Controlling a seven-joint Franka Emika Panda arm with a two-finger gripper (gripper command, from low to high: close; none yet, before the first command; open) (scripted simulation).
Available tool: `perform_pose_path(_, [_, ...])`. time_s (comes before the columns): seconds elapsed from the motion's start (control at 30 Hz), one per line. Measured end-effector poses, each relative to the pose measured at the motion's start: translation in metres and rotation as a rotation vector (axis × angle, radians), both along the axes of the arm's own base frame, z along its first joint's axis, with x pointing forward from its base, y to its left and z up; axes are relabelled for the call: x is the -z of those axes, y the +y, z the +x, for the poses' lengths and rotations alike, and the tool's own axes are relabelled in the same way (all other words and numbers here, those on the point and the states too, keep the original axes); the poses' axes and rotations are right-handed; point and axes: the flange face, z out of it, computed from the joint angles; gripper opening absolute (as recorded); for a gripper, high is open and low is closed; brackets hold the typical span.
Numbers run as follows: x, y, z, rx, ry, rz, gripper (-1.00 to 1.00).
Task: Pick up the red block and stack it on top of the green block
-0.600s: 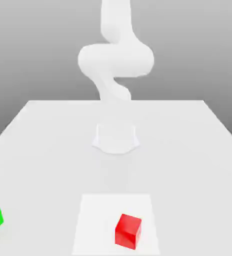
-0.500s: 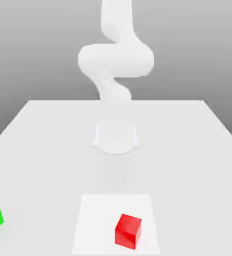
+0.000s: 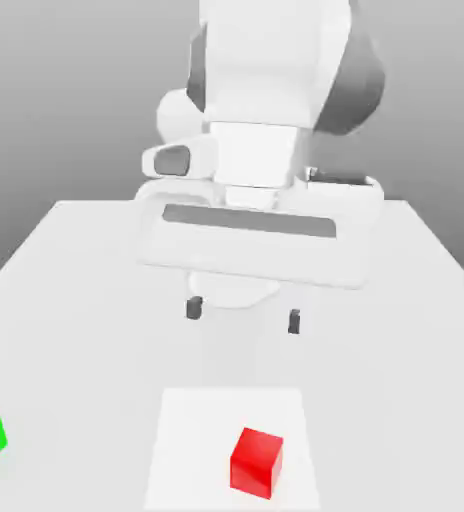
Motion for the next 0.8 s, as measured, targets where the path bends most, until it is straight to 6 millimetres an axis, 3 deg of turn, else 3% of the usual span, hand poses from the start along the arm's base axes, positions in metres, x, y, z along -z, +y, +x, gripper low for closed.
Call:
perform_pose_path(0.17, [0.093, 0.008, -0.020, 0.061, 0.143, 0.045, 0.00])
perform_pose_path(0.33, [0.160, 0.010, -0.025, 0.077, 0.175, 0.057, 0.00])
perform_pose_path(0.37, [0.171, 0.010, -0.026, 0.077, 0.176, 0.056, -1.00])
perform_pose_path(0.6, [0.174, 0.010, -0.026, 0.077, 0.175, 0.057, -1.00])
perform_pose_path(0.77, [0.122, 0.009, -0.026, 0.081, 0.175, 0.057, -1.00])
perform_pose_path(0.8, [0.116, -0.007, -0.022, 0.123, 0.175, 0.060, -1.00])
